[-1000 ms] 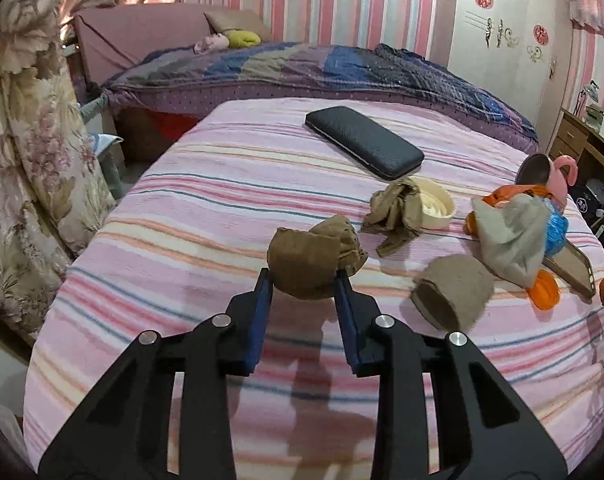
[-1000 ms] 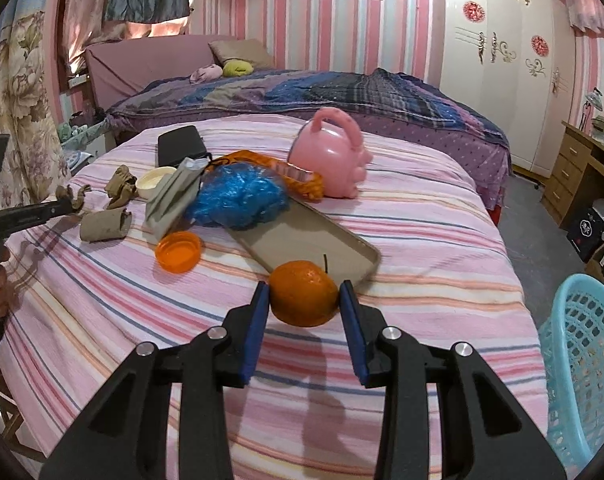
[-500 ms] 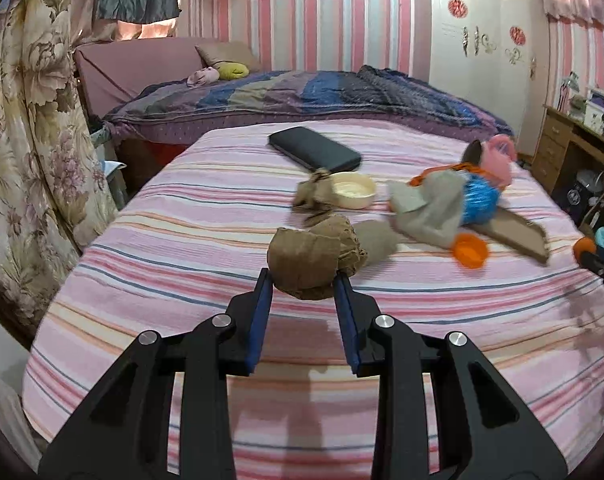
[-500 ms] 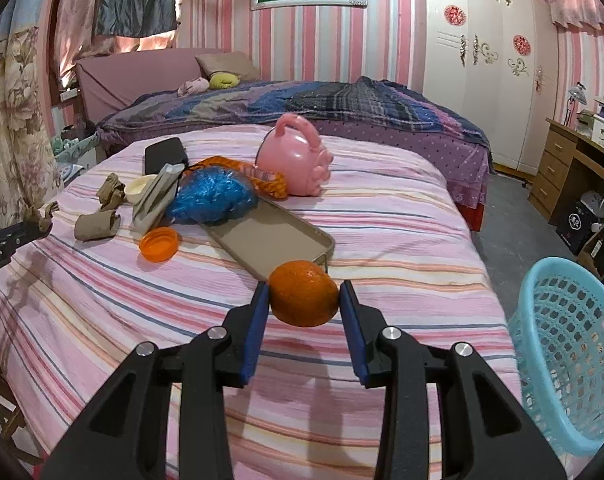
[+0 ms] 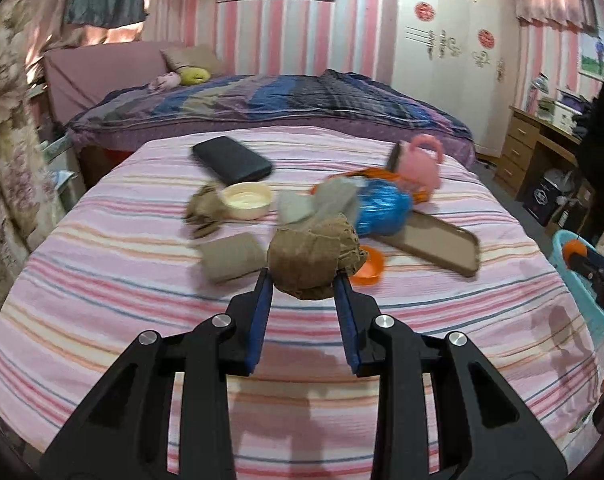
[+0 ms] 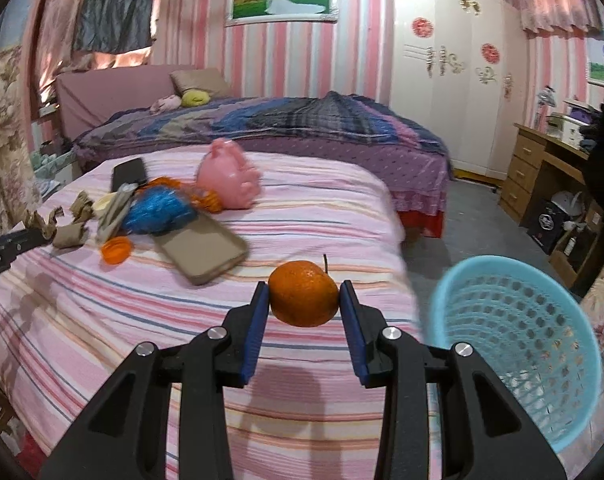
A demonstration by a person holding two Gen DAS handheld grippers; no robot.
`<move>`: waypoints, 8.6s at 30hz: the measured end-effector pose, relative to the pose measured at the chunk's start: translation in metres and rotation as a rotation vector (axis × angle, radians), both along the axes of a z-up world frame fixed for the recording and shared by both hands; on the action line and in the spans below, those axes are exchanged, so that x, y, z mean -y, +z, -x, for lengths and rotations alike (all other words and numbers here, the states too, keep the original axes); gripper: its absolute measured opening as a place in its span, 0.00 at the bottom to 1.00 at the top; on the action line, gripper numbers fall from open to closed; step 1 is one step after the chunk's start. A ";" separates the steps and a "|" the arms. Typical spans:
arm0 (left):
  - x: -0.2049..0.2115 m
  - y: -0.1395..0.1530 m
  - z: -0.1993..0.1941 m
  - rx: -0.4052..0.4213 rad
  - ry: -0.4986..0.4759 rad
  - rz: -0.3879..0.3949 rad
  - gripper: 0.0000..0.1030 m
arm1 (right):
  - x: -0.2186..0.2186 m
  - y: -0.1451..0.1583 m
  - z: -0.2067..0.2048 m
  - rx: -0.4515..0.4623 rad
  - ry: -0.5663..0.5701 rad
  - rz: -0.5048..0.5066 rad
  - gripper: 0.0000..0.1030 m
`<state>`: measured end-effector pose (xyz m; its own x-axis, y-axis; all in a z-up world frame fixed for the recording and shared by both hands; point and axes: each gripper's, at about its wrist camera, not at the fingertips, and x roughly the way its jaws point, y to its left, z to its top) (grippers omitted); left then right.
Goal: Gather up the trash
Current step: 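Carry the orange and tube over the blue basket and open both tools, then return both tools over the bed, then grasp the orange bottle cap with the right tool while the left tool grasps the brown cardboard tube, then carry the cap and tube over the blue basket, then open the left tool to drop the tube while the right tool opens to drop the cap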
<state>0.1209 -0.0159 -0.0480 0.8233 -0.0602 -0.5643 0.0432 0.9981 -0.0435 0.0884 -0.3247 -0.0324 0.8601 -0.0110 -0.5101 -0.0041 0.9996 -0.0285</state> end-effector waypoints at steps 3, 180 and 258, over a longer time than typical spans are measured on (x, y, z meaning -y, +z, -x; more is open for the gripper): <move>0.027 0.001 -0.007 0.000 -0.049 -0.003 0.29 | 0.025 0.004 0.007 0.012 -0.046 0.005 0.36; -0.054 -0.040 -0.098 -0.248 0.214 0.017 0.86 | -0.075 -0.012 -0.070 -0.134 0.190 -0.011 0.39; 0.344 0.005 -0.023 -0.003 -0.558 -0.010 0.52 | 0.236 0.010 0.057 -0.044 -0.413 -0.038 0.39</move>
<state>0.1441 -0.3597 -0.0427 0.6668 -0.4808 -0.5694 0.5648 0.8245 -0.0348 0.0313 -0.5604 -0.0228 0.7648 -0.3312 -0.5526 0.3971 0.9178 -0.0006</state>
